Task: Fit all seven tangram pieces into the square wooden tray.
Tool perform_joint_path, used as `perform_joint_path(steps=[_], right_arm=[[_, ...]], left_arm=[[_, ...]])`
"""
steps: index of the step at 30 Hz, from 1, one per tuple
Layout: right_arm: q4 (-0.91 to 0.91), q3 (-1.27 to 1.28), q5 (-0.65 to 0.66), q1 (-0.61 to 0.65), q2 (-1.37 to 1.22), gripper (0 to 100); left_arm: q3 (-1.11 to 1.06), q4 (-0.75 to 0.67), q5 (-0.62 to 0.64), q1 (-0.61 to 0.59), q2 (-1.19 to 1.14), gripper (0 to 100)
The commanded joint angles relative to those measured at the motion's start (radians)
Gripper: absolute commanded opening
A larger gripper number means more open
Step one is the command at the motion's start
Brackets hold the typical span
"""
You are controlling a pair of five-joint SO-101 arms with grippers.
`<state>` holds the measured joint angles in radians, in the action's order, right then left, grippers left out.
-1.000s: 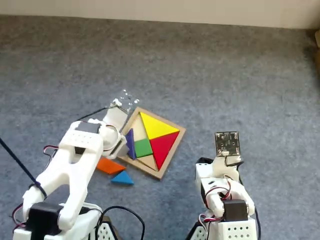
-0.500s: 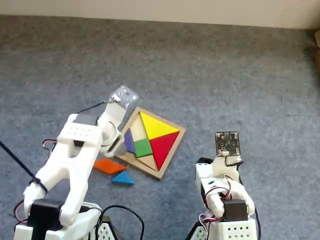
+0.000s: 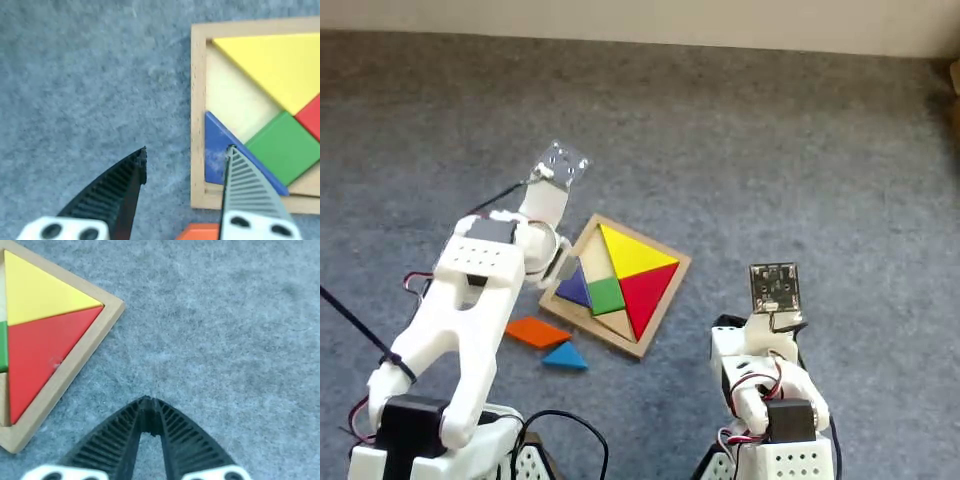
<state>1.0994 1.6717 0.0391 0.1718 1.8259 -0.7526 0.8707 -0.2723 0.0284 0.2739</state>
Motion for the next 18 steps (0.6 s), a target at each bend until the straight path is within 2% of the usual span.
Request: perform_joint_path(steps=[1,6,11,18], right_arm=[[0.002,0.117,-0.003,-0.012,0.010,0.5],[0.002,0.117,-0.003,-0.012,0.010,0.5],[0.002,0.117,-0.003,-0.012,0.010,0.5],[0.002,0.117,-0.003,-0.012,0.010,0.5]], left_arm=[[-0.061,-0.040,0.000,0.051,0.005,25],[-0.131,-0.041,-0.074,0.076,0.005,25],[-0.162,-0.029,-0.069,0.070,0.016,25],[-0.102,0.069,-0.066,0.068,0.045,25]])
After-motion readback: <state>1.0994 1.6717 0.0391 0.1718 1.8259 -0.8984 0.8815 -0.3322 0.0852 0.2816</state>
